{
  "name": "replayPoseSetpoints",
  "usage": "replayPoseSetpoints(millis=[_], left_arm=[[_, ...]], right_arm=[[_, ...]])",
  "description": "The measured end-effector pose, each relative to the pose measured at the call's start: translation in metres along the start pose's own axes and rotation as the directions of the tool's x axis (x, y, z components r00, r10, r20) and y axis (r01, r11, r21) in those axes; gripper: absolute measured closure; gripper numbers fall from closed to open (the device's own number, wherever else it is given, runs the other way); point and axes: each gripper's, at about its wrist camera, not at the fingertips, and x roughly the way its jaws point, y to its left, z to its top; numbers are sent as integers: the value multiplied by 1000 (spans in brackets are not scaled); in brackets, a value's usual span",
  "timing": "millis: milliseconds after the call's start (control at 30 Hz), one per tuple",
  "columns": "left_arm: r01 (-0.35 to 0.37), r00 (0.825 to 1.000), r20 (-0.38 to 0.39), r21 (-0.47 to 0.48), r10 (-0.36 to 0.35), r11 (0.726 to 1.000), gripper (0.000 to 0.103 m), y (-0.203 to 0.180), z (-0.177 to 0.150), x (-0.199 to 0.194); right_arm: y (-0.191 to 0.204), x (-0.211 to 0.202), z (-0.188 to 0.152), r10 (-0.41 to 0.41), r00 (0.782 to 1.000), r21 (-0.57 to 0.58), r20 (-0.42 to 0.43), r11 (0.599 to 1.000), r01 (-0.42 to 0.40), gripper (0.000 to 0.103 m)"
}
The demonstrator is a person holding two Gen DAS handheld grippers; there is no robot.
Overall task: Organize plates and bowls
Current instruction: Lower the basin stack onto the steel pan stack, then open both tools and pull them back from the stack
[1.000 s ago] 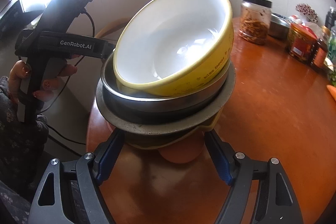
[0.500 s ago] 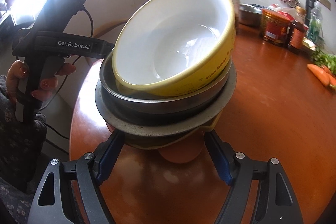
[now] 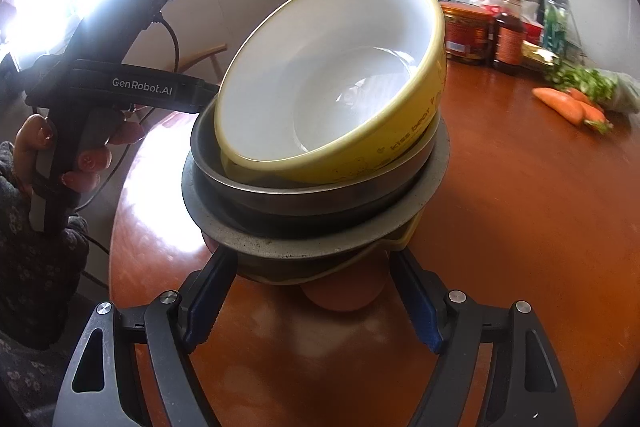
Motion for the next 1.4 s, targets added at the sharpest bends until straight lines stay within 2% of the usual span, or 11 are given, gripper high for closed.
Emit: replayPoseSetpoints(millis=[267,533,1000,1200,1400], left_arm=[[17,1000,-20,21,-16,1000,43,-32,16,22],[8,1000,-15,36,-7,999,43,-54,24,30],[2,1000,-10,32,-2,999,43,-62,22,33],[1,1000,0,-2,-1,1000,42,-58,18,31],[14,1000,21,-32,-14,999,41,-49,13,27]], right_arm=[[-19,-25,-14,-50,999,42,6,998,50,23],[-20,-42,-29,-73,997,64,3,995,73,23],[-29,-47,-29,-87,996,62,-9,994,87,23],[-37,-41,-23,-104,994,52,-17,993,105,22],[-29,-43,-21,-127,992,44,-20,991,128,22]])
